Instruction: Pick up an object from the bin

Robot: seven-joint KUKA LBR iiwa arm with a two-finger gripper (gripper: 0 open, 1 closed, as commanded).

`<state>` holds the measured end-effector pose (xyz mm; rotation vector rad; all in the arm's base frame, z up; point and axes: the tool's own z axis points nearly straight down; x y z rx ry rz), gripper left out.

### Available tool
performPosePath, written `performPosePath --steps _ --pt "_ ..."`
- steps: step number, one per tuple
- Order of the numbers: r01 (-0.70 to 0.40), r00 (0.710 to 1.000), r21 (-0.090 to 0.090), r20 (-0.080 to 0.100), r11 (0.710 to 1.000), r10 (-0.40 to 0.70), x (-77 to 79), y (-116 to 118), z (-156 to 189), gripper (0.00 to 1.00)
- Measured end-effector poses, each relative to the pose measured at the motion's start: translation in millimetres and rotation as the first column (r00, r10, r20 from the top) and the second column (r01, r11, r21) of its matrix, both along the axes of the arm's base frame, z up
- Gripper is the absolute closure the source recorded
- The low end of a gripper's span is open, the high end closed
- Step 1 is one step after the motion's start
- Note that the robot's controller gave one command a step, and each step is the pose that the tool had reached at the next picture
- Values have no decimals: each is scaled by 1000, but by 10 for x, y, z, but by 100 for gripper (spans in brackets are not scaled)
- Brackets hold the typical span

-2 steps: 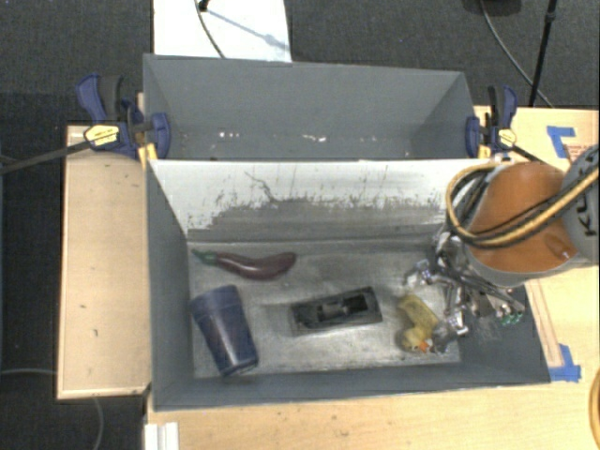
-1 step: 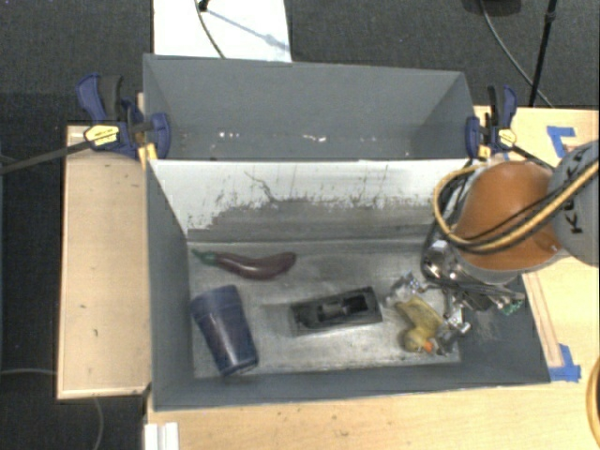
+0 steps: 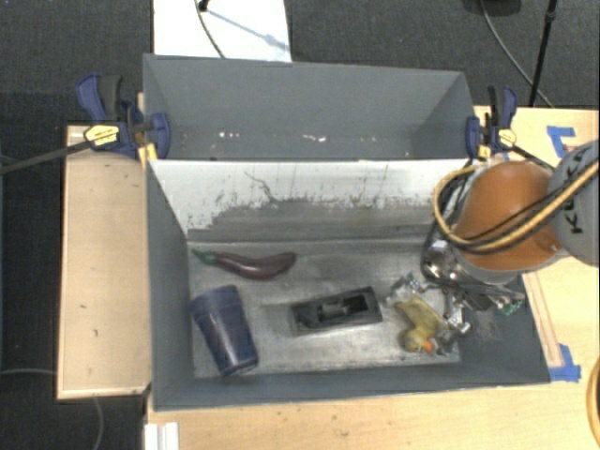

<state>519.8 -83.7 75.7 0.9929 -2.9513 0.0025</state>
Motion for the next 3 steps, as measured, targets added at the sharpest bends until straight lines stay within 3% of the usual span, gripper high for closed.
performPosePath --steps 1,2,3 --pt "82 996 11 23 997 -82 41 78 400 100" --pt "44 999 12 22 999 -44 -107 18 1142 100" --pt "70 997 11 26 997 -70 104 112 1764 100"
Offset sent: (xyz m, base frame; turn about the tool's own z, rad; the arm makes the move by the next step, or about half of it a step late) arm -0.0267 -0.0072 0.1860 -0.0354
